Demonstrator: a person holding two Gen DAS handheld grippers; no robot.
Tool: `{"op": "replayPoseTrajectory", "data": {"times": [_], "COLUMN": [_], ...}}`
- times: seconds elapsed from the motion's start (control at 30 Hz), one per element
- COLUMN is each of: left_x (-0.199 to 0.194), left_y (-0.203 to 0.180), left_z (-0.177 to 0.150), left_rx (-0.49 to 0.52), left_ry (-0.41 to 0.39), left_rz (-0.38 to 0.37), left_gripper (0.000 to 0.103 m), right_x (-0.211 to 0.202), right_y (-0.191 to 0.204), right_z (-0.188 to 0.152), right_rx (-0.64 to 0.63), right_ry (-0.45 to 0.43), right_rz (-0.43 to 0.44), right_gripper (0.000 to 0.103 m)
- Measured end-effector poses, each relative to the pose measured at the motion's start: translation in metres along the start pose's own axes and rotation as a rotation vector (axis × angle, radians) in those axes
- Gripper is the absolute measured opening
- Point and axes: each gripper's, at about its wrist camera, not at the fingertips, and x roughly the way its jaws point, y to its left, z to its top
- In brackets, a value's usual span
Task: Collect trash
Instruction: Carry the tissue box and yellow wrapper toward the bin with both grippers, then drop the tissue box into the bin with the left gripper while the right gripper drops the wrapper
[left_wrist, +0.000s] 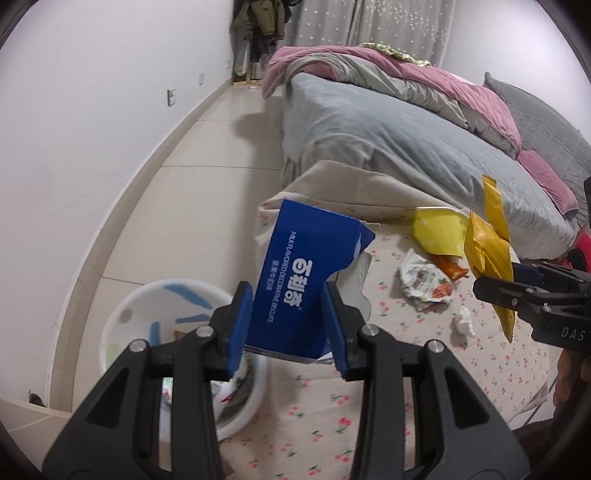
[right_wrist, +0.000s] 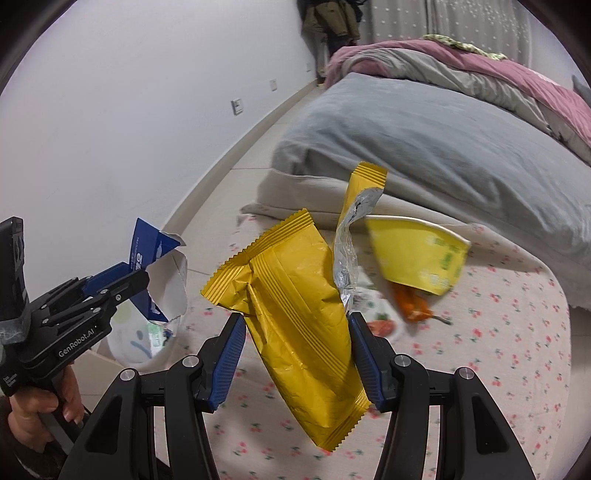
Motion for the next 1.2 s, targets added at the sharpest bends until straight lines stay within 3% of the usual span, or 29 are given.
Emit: {"op": "replayPoseTrajectory", "data": {"times": [0.4,0.77,0.93,0.97,1.07,1.2], "left_x": [0.004,0.03,0.039,0.041,0.043,0.034], "left_y": [0.067,0.111,0.121,0.123,0.124,0.127], "left_z": [-0.019,-0.045,-0.052,-0.053,-0.052,-0.051], "left_rx": [-0.081,-0.14,-0.167,-0.171,-0.177,-0.168], "left_ry": [0.043,0.162,0.208,0.212,0.225,0.207], "left_rz": [0.073,0.121,0.108,0.098,0.081,0.107], "left_gripper": [0.041,0.041,0.041,0.044,0.074,0.08], "right_x": [0.043,0.085,0.105,0.108,0.115,0.123], "right_y": [0.067,0.113,0.125,0.127,0.134,0.144], "right_z": [0.005,0.003,0.004,0.004,0.002,0.003], "right_rx": [-0.057,-0.092,-0.094,-0.093,-0.099,-0.109], "right_ry": [0.053,0.124,0.154,0.159,0.171,0.178], "right_rz": [0.077,0.142,0.164,0.169,0.177,0.182], "right_gripper": [0.058,0.058,0.058,0.058,0.058,0.058]}}
